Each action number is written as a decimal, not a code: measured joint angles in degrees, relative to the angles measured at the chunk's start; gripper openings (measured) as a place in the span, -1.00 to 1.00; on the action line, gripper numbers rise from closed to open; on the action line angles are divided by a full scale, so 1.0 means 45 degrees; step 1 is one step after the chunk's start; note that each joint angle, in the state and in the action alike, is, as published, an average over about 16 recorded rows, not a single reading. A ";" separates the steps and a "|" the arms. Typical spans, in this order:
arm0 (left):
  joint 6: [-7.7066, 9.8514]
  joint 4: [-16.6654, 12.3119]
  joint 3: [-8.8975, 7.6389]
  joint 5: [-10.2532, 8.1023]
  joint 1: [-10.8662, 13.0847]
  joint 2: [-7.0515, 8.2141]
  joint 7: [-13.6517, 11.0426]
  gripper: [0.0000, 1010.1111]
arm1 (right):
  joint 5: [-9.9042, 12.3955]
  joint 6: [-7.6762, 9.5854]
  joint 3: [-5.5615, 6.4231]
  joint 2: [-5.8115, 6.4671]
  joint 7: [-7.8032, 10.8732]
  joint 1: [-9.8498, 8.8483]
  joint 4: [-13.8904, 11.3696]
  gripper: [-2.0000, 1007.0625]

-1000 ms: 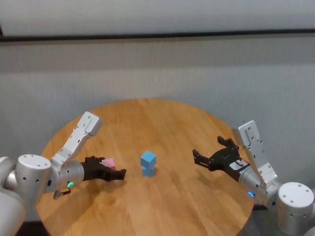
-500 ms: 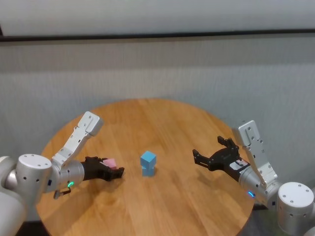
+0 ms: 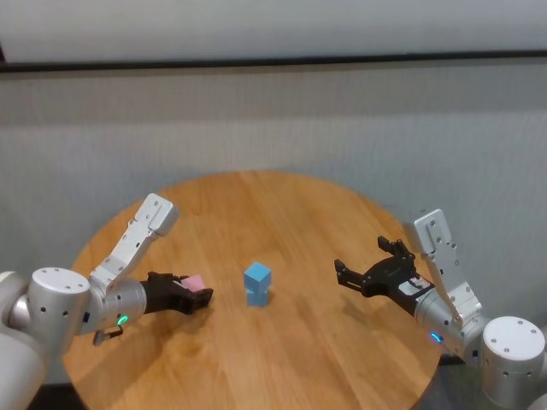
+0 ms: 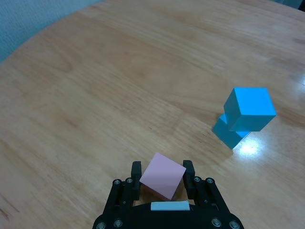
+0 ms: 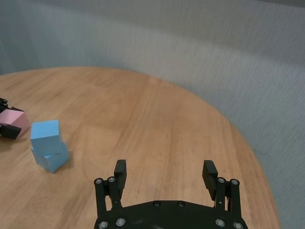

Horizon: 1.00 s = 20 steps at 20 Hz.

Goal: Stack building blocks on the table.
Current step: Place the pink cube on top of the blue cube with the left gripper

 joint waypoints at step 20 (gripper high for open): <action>0.1214 -0.3303 -0.0600 -0.0212 0.0493 0.1213 0.0144 0.08 | 0.0000 0.0000 0.0000 0.0000 0.0000 0.0000 0.0000 0.99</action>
